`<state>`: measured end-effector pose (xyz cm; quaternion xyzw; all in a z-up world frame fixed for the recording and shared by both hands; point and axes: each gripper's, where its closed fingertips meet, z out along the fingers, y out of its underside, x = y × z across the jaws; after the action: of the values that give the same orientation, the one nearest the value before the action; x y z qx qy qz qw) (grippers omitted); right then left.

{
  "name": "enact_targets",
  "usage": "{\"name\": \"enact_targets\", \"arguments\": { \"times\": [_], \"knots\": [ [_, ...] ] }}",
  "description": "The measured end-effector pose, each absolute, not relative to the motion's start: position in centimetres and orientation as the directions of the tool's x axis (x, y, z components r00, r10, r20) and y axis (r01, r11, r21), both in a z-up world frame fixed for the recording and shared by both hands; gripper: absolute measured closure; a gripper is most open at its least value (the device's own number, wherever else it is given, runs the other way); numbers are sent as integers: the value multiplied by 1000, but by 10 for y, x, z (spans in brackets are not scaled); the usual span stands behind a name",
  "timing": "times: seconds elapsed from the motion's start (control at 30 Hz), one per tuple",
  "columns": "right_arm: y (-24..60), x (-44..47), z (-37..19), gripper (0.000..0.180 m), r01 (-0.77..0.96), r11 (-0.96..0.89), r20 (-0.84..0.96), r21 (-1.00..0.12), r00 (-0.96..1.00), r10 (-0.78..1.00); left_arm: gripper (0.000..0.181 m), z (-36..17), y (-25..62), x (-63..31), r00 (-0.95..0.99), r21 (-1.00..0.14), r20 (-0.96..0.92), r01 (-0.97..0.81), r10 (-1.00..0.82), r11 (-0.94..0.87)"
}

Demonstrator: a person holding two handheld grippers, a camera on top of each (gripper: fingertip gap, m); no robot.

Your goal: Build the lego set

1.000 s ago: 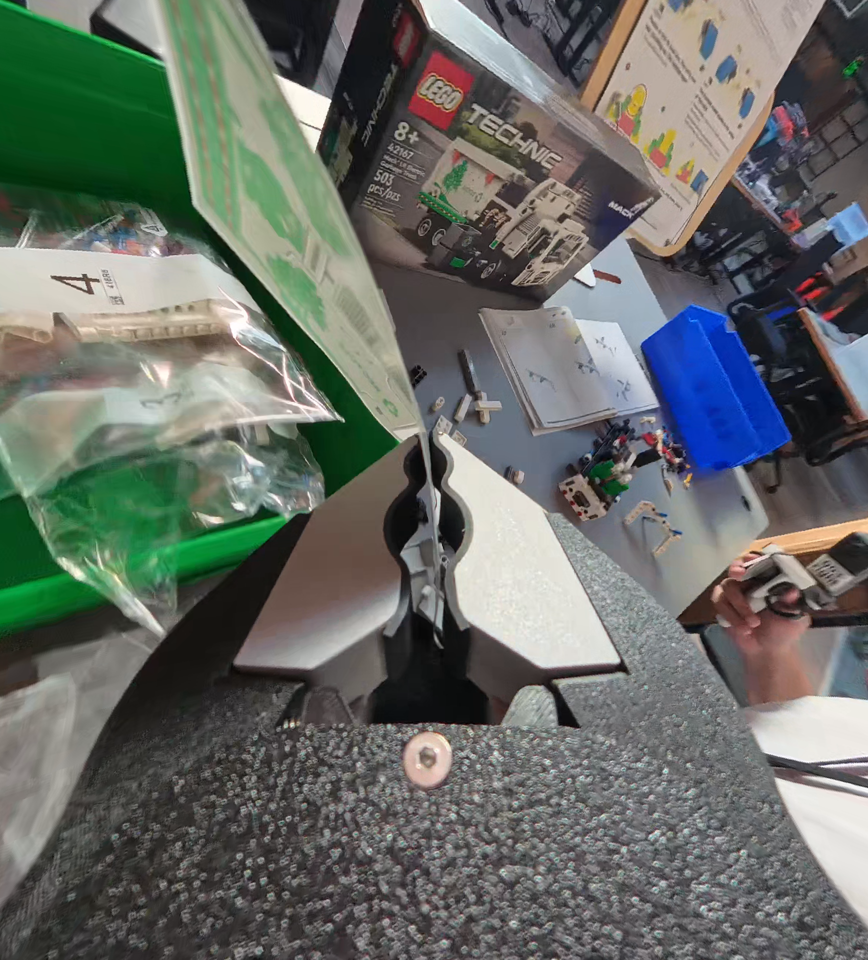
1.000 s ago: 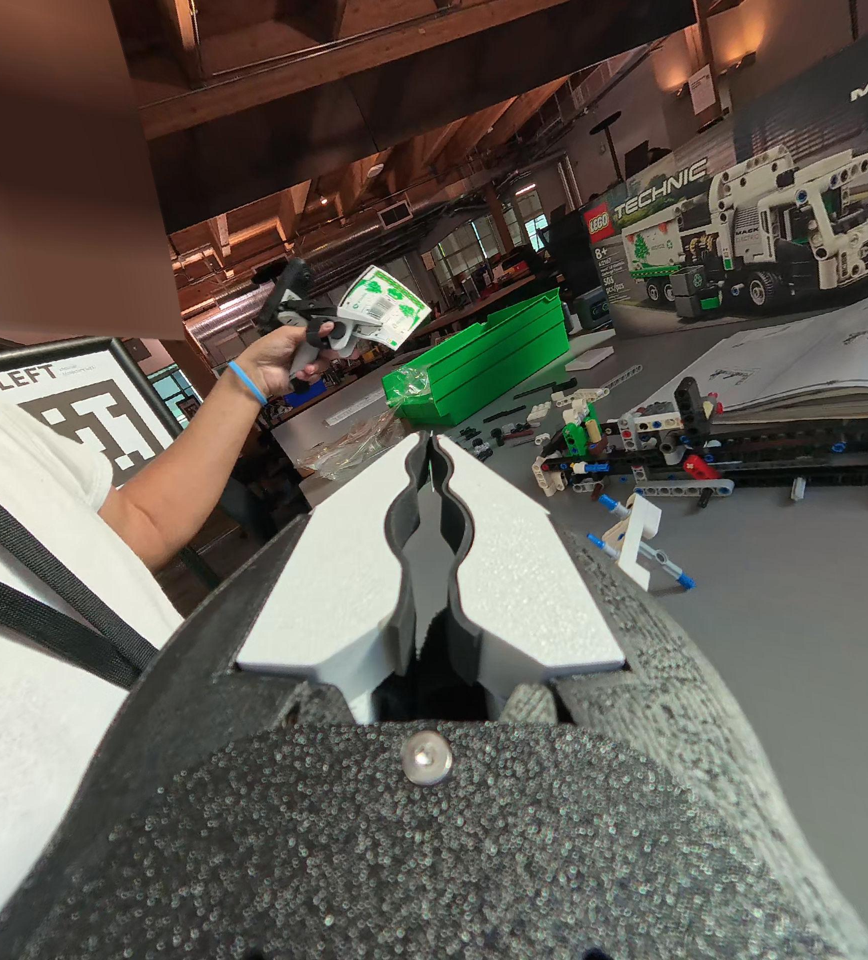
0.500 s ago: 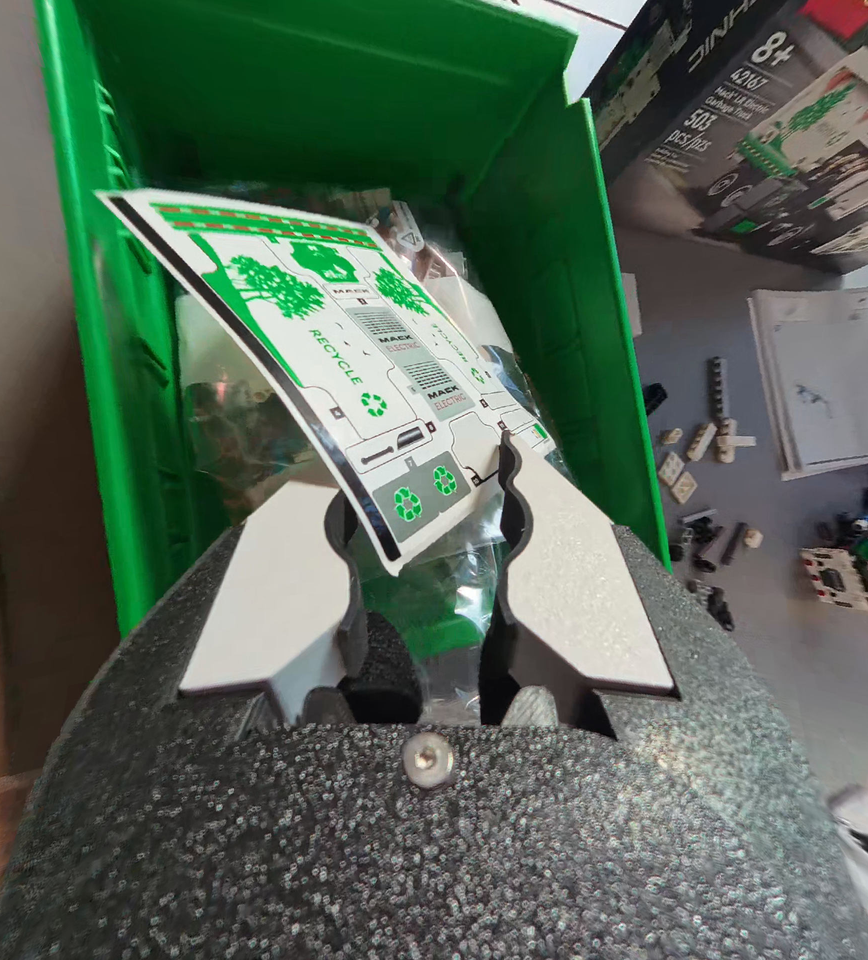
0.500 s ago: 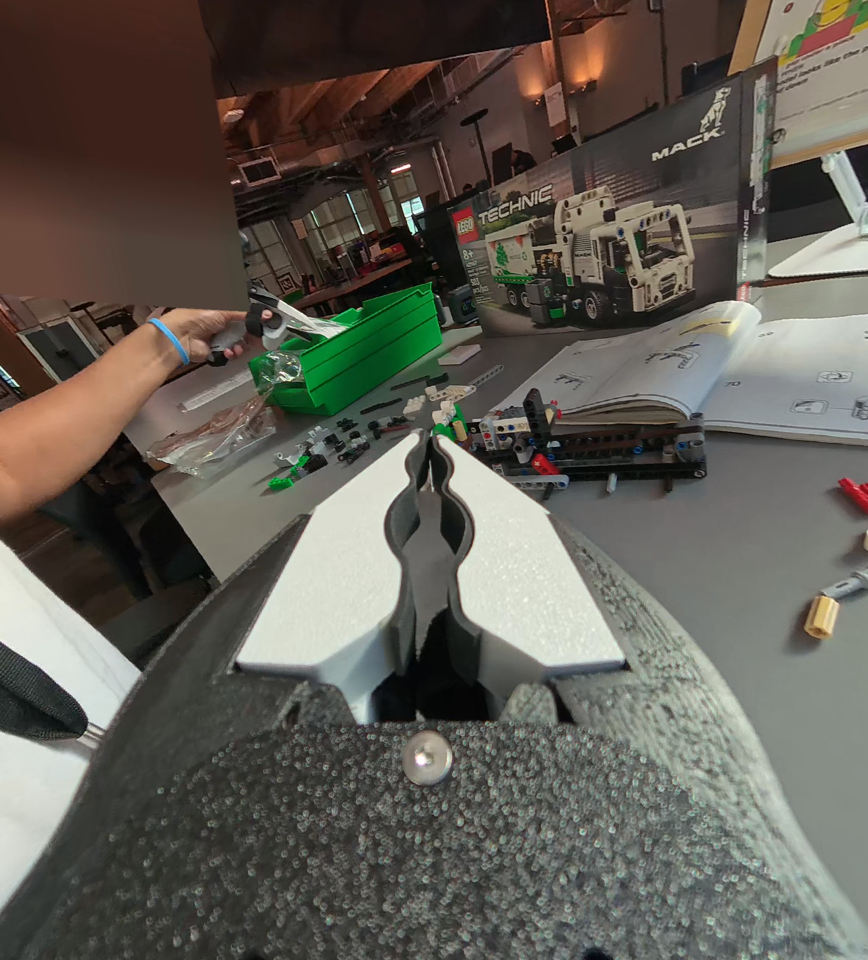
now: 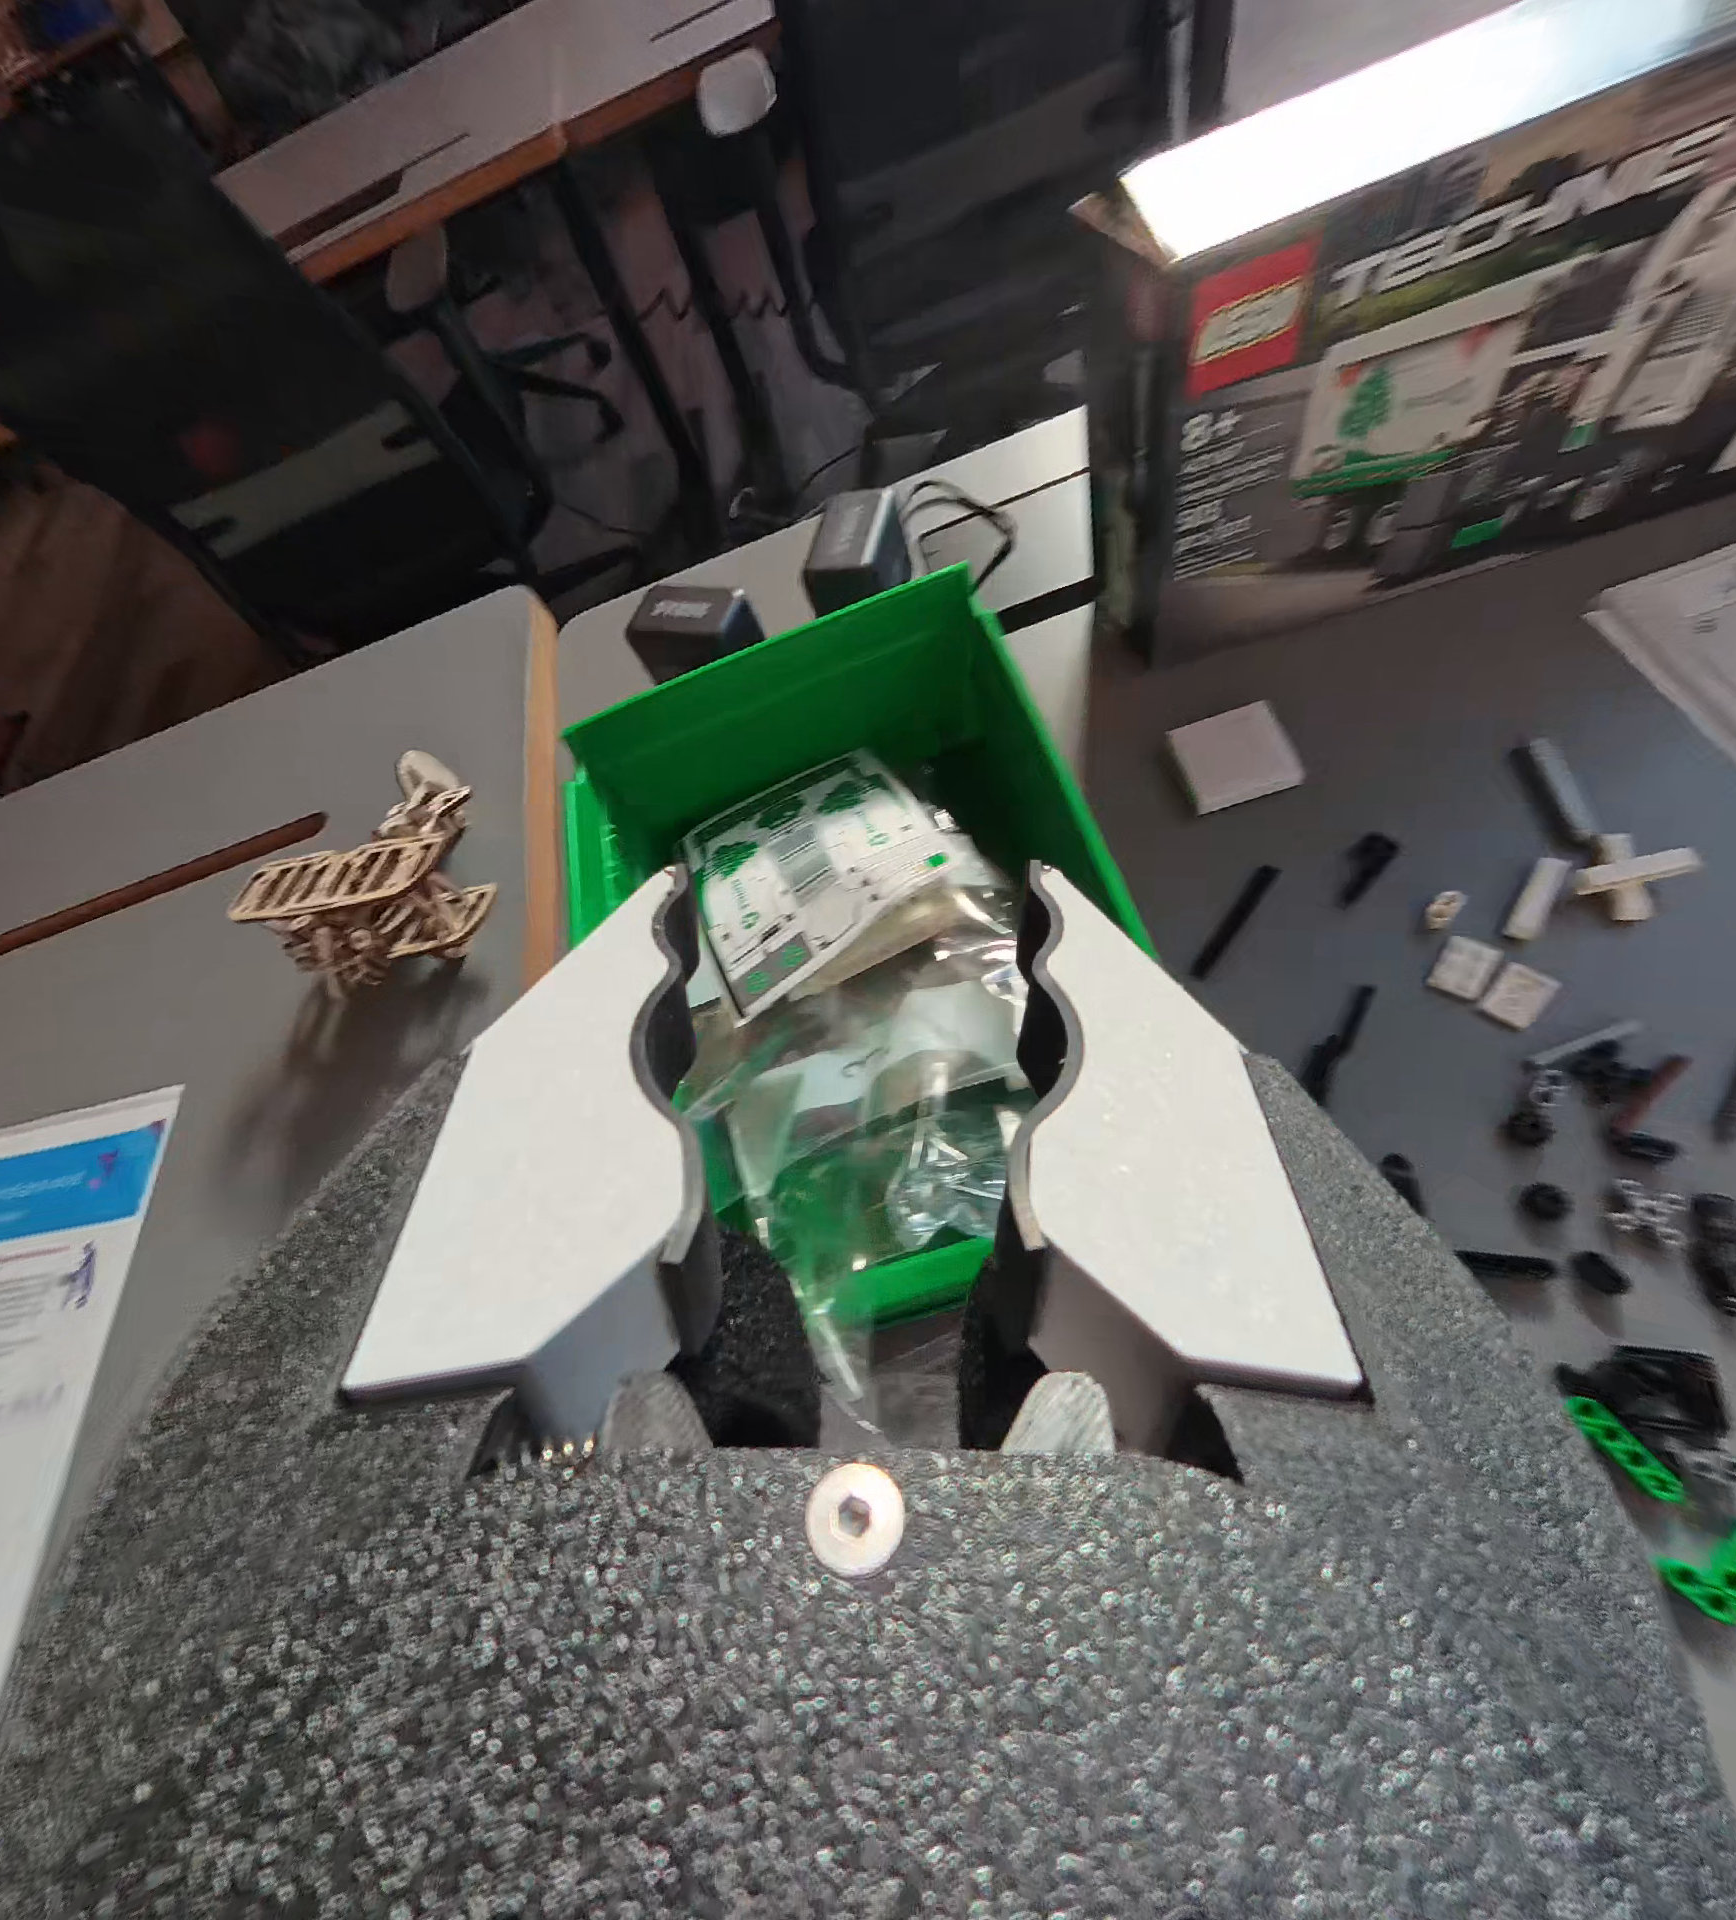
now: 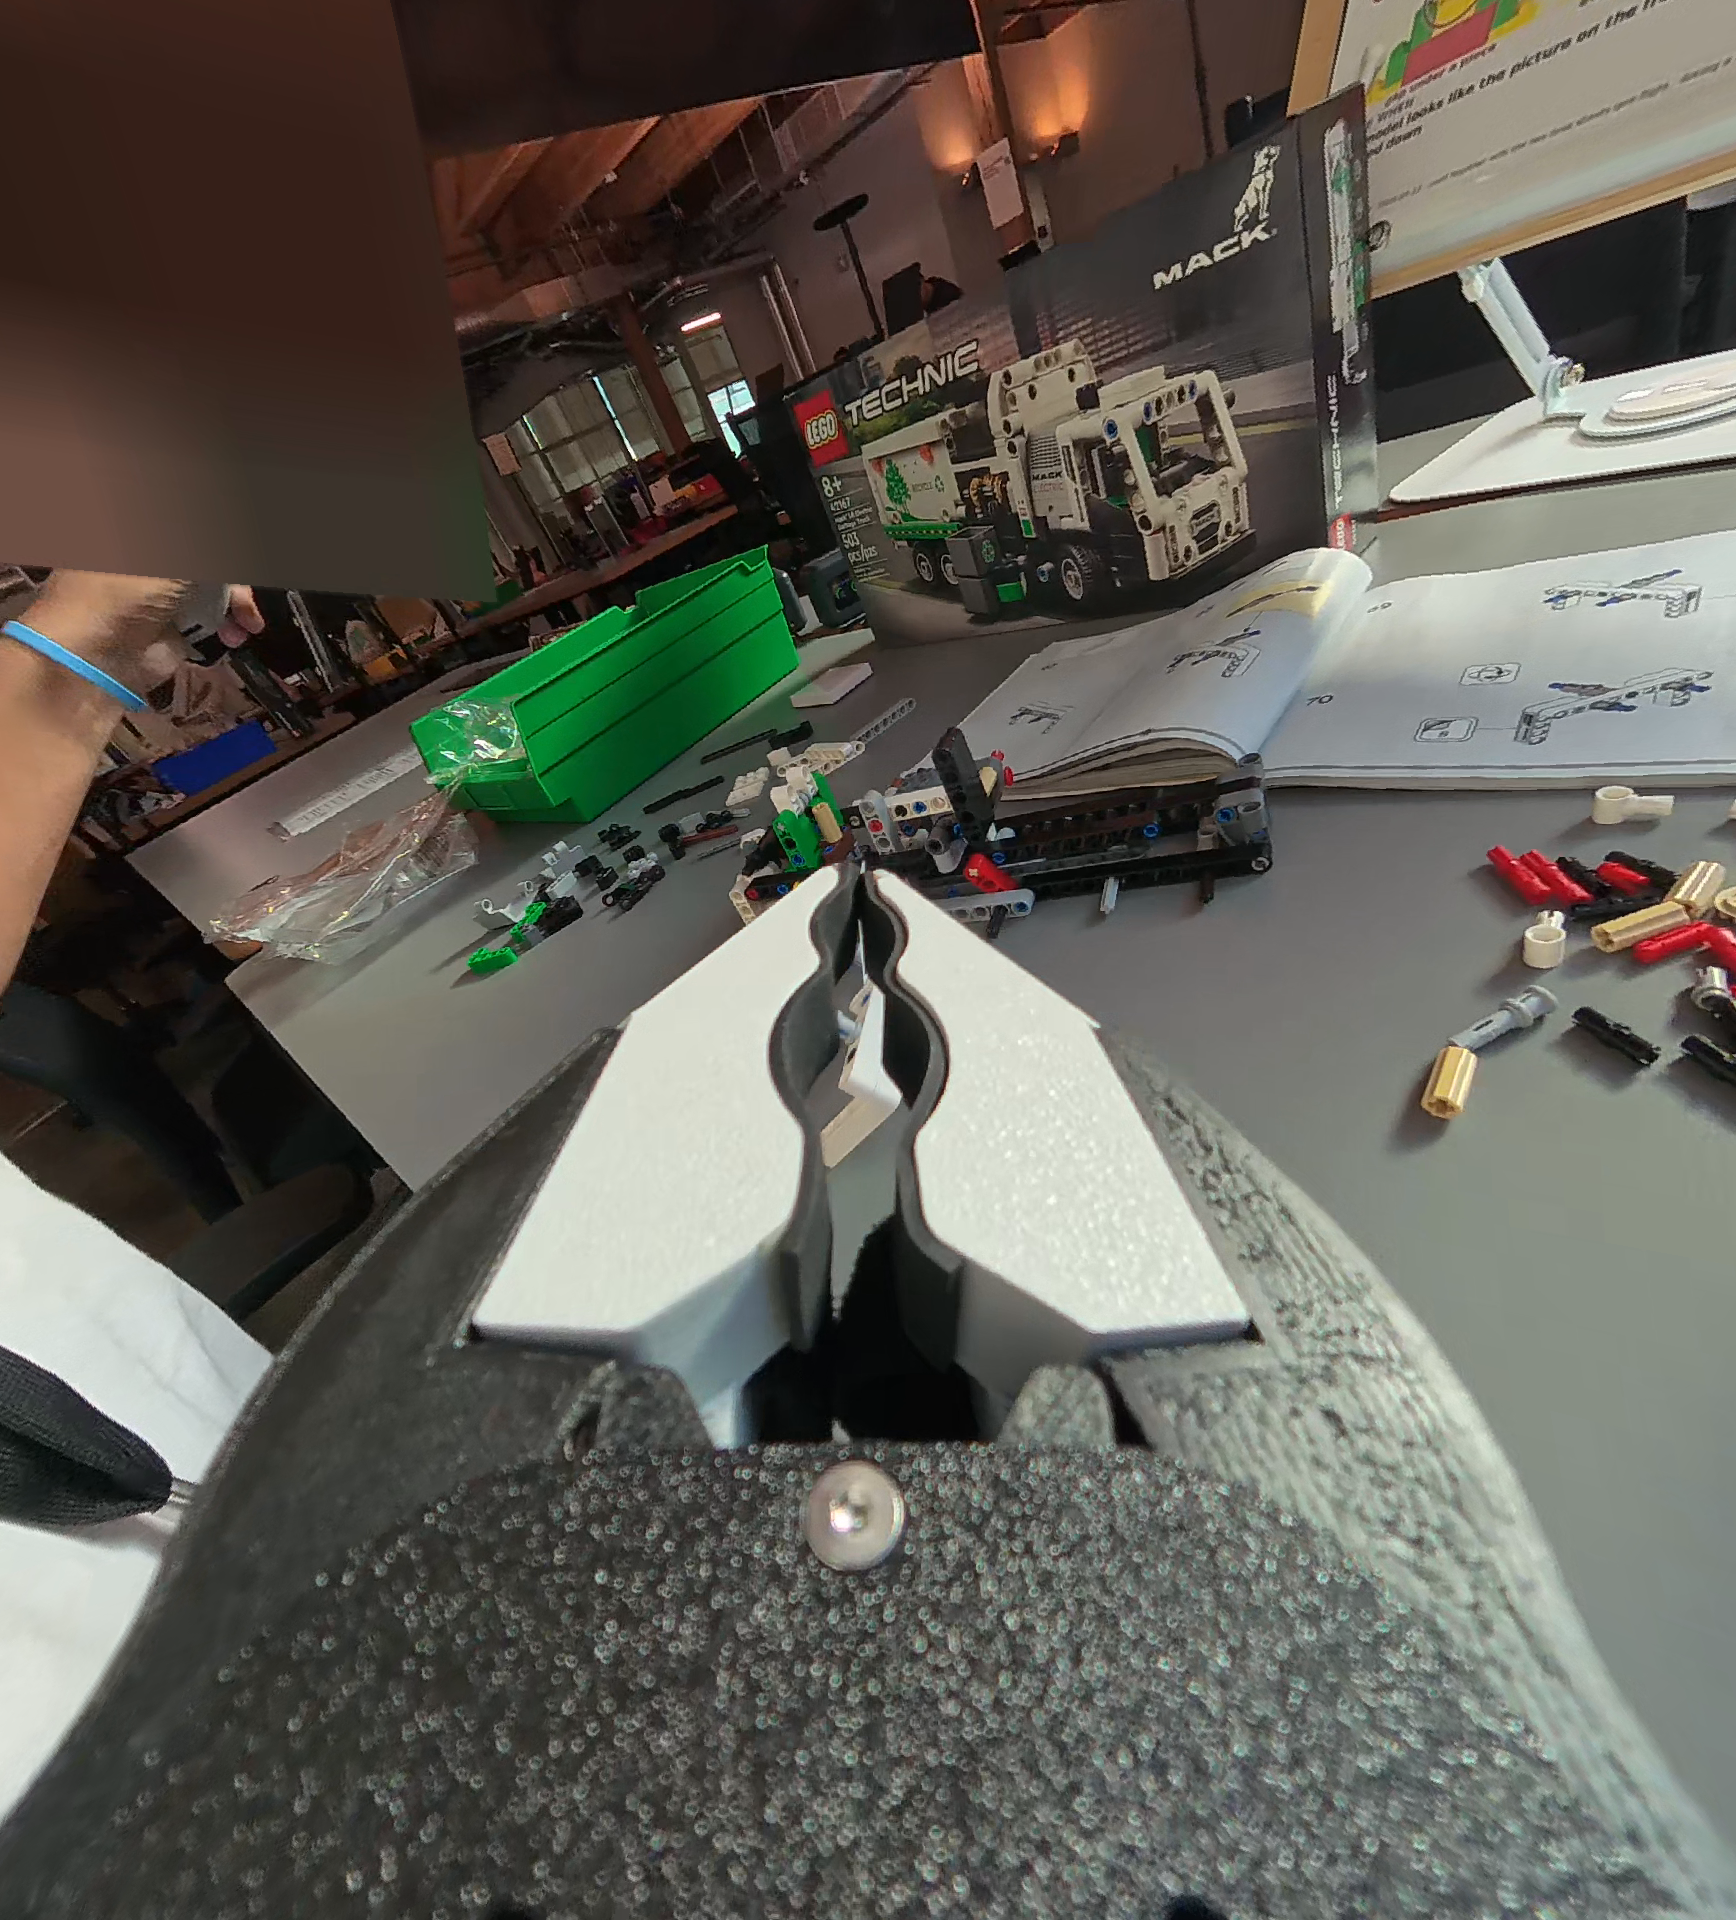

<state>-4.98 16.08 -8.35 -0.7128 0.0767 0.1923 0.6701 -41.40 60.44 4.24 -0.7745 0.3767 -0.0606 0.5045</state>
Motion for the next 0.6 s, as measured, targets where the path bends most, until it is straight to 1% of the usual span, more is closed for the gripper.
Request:
{"name": "enact_targets", "arguments": {
  "times": [0.1, 0.2, 0.27, 0.33, 0.43, 0.5, 0.6],
  "knots": [
    [157, -51, -87, 180, -381, -99, -393, -919, 904, 171, 126, 53, 553, -366, 604, -868, -201, -474, -771, -145],
    [154, -49, -88, 180, -397, -99, -409, -913, 894, 183, 132, 52, 486, -308, 428, -883, -205, -468, -880, -22],
    [152, -47, -90, 180, -405, -97, -417, -909, 889, 189, 133, 39, 438, -269, 282, -867, -230, -494, -931, 64],
    [150, -44, -92, 180, -424, -96, -434, -901, 878, 200, 134, 14, 385, -231, 89, -833, -207, -538, -974, 128],
    [147, -38, -88, 180, -479, -73, -483, -875, 848, 217, 133, -23, 319, -187, -160, -782, -129, -591, -979, 200],
    [146, -36, -90, 180, -488, -76, -492, -870, 845, 212, 133, -41, 294, -164, -259, -753, -126, -603, -958, 262],
    [146, -34, -92, 180, -494, -80, -500, -866, 843, 200, 134, -61, 274, -135, -354, -713, -145, -610, -924, 346]
  ]
}}
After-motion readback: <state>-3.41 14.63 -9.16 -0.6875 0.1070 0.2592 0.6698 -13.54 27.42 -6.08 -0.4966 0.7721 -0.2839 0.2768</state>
